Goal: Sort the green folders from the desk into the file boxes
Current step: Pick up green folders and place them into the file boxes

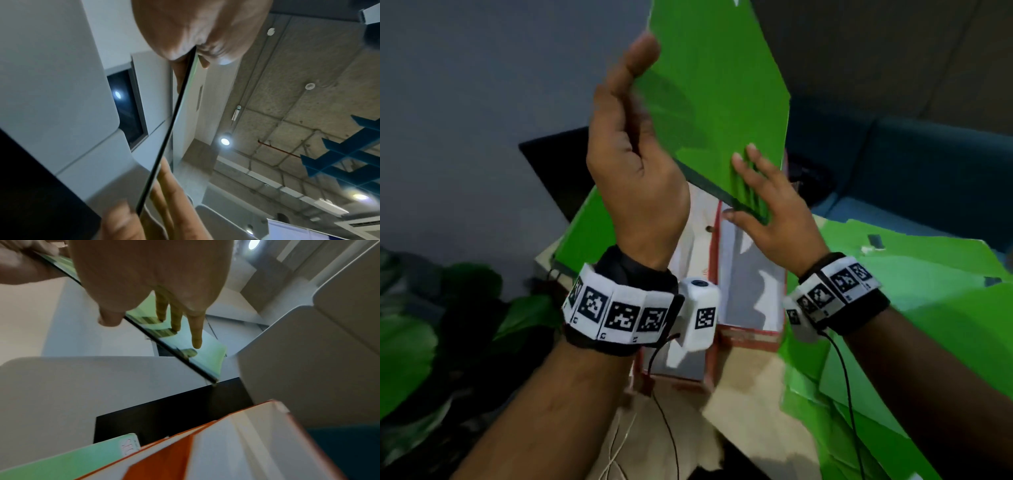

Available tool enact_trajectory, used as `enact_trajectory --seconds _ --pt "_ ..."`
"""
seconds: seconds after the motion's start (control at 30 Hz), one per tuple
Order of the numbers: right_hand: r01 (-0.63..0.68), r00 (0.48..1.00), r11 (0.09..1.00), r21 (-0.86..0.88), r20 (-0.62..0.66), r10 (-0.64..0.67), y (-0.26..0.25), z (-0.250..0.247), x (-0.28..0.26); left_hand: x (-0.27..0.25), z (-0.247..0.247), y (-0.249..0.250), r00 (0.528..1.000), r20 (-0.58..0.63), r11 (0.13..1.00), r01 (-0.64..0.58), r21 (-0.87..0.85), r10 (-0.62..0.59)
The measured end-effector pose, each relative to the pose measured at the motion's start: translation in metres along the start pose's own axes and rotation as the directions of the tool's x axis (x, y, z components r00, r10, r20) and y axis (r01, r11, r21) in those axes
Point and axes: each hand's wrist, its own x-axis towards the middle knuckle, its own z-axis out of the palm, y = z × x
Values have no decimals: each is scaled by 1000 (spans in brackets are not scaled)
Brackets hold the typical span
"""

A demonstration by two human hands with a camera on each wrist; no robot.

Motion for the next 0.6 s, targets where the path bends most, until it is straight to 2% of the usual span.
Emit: enact_trajectory --seconds 0.13,0.33,0.4,0.5,0.6 --pt "21 1000 997 72 -18 -20 -33 52 36 24 -51 -7 990 -74 987 -111 119 121" --pt "68 993 973 222 77 -88 -83 137 59 49 -116 -33 983 -119 947 -98 307 140" --pt "40 986 969 244 150 -78 -93 158 54 51 -131 -42 992 -89 943 -58 328 92" --pt "4 962 992 126 269 -38 -100 182 40 46 -146 -57 998 -57 933 53 357 -35" --pt "-12 944 998 56 329 -7 -95 202 27 33 -158 -76 985 -38 901 170 400 -169"
